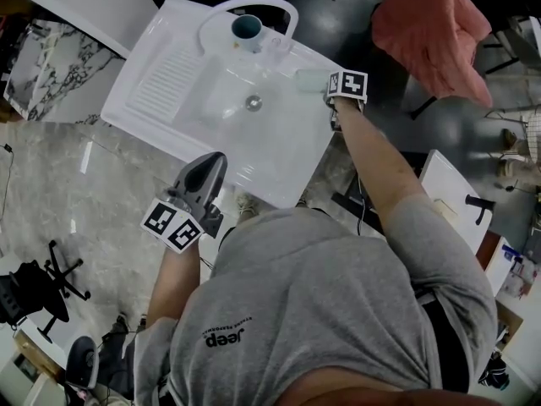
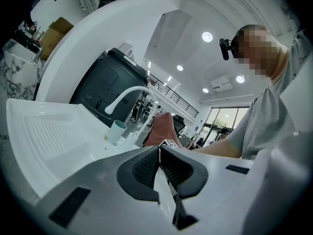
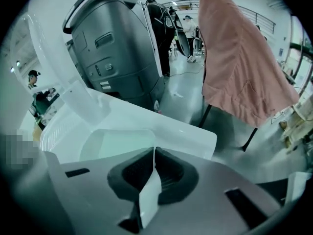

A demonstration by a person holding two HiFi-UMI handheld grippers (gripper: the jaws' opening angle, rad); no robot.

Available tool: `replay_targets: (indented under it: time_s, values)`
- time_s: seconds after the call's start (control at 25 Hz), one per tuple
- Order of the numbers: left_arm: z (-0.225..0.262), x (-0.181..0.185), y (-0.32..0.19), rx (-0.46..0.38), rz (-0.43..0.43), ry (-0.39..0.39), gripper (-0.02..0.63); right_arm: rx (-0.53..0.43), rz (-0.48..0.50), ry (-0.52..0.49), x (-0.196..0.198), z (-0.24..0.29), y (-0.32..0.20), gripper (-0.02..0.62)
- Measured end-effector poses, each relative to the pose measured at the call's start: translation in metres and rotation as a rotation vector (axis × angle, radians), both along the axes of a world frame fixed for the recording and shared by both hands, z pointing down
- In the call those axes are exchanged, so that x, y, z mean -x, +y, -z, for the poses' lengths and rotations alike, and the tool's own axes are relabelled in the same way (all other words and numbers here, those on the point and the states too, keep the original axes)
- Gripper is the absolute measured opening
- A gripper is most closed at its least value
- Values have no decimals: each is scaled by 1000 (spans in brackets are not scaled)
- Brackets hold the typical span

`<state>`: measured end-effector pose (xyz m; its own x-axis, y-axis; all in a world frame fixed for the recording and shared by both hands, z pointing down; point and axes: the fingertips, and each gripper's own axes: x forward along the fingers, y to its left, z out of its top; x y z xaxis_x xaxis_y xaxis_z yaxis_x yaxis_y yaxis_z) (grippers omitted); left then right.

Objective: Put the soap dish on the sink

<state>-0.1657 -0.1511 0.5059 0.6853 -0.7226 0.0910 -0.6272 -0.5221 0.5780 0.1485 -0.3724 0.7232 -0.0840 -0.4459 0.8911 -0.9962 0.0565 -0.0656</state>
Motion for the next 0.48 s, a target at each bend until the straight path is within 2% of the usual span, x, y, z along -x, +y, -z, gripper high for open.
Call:
replay_targets:
  time_s: [0.16, 0.48]
  values:
    - [-2, 5, -3, 4, 10, 4, 21, 6, -26, -13, 5, -2, -4, 63]
    - [-2, 4, -6, 8, 11, 5, 21, 2, -146, -123, 10, -2, -13, 74]
